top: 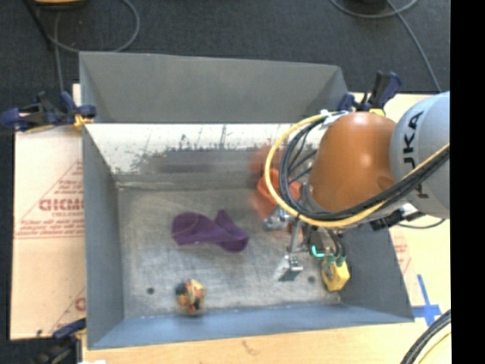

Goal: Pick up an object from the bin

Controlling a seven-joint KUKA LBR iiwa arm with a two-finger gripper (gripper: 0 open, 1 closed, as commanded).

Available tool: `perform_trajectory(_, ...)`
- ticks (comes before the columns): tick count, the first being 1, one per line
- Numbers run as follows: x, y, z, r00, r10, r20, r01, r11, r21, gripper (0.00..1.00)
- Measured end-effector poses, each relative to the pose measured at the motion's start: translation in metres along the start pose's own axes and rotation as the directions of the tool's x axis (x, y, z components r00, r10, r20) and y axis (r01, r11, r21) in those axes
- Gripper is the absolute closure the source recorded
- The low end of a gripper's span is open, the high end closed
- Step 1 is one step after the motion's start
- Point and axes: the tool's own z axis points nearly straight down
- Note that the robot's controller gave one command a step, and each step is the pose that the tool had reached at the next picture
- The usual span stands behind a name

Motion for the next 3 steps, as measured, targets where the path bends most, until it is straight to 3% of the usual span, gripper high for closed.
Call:
perform_trajectory(1,-0.002,0.0,-0.004,1.0,0.0,0.008,0.0,1.0,0.0,0.0)
perform_trajectory(2,-0.036,0.034,0.041,0.998,-0.055,0.016,0.055,0.999,0.002,0.0)
perform_trajectory(3,-0.046,0.062,0.064,1.0,-0.001,0.003,0.001,1.0,-0.001,0.0)
